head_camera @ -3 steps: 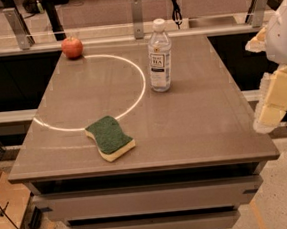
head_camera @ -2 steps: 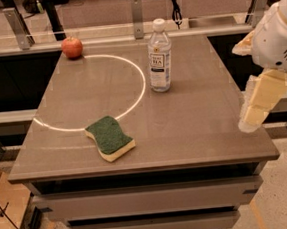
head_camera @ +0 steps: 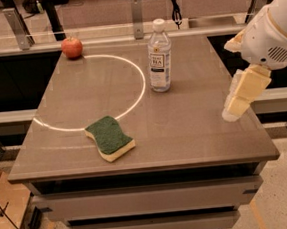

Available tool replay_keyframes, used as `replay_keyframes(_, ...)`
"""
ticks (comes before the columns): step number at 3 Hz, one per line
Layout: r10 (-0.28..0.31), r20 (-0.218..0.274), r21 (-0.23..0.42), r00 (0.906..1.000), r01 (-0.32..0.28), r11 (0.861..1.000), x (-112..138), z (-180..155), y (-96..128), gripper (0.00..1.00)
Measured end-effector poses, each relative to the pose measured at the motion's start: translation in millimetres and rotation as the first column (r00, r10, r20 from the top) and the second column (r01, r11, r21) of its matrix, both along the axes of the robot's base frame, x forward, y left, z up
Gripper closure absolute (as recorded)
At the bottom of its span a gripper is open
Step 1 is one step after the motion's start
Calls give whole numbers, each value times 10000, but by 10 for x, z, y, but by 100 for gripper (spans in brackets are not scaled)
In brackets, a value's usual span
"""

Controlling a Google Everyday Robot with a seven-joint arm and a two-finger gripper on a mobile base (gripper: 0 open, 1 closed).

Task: Pick blue plastic bottle

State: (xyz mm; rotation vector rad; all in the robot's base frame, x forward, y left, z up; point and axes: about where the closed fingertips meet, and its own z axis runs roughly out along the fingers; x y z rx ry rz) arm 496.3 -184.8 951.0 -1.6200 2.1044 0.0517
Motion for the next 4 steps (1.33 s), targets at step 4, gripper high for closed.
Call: replay_keyframes(4, 30, 1794, 3769, 9838, -715, 9235, 1042, 134, 649, 0)
